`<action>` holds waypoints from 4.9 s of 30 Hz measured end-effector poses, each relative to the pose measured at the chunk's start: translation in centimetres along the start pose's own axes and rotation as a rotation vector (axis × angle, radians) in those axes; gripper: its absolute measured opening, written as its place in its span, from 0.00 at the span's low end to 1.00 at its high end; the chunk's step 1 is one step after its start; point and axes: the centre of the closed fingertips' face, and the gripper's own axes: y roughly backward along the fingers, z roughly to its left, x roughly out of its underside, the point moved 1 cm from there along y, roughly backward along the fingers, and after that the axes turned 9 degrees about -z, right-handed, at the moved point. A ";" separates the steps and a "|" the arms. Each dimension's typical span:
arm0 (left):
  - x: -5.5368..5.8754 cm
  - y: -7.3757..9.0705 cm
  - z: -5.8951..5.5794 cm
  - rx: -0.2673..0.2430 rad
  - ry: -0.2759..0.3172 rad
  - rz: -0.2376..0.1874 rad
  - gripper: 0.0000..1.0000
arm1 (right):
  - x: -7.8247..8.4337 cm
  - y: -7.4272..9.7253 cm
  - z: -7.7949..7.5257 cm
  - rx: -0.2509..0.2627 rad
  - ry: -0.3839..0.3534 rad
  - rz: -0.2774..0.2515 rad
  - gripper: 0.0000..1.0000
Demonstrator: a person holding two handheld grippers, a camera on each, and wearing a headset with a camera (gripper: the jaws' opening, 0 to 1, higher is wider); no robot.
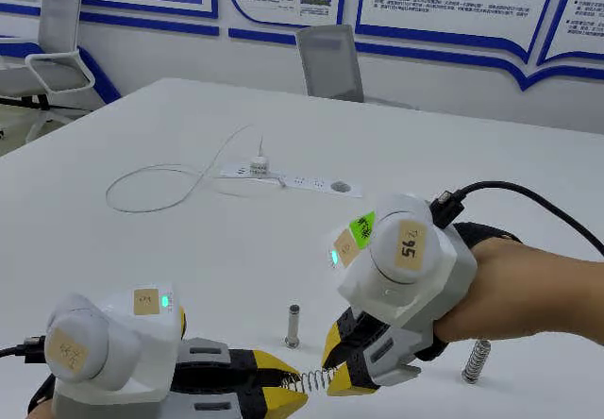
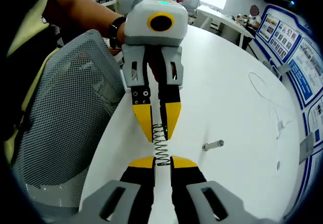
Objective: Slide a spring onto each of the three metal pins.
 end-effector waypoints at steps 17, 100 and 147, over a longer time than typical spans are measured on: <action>-1.0 0.0 -0.3 0.020 0.031 -0.045 0.10 | 0.4 0.0 0.0 0.000 -0.043 -0.017 0.12; 1.2 1.7 2.9 -0.158 -0.005 0.003 0.44 | -3.0 2.5 -6.0 0.117 -0.073 -0.024 0.12; 1.9 2.4 3.4 -0.181 0.017 0.010 0.48 | 0.0 -2.9 -9.7 0.101 -0.149 0.100 0.12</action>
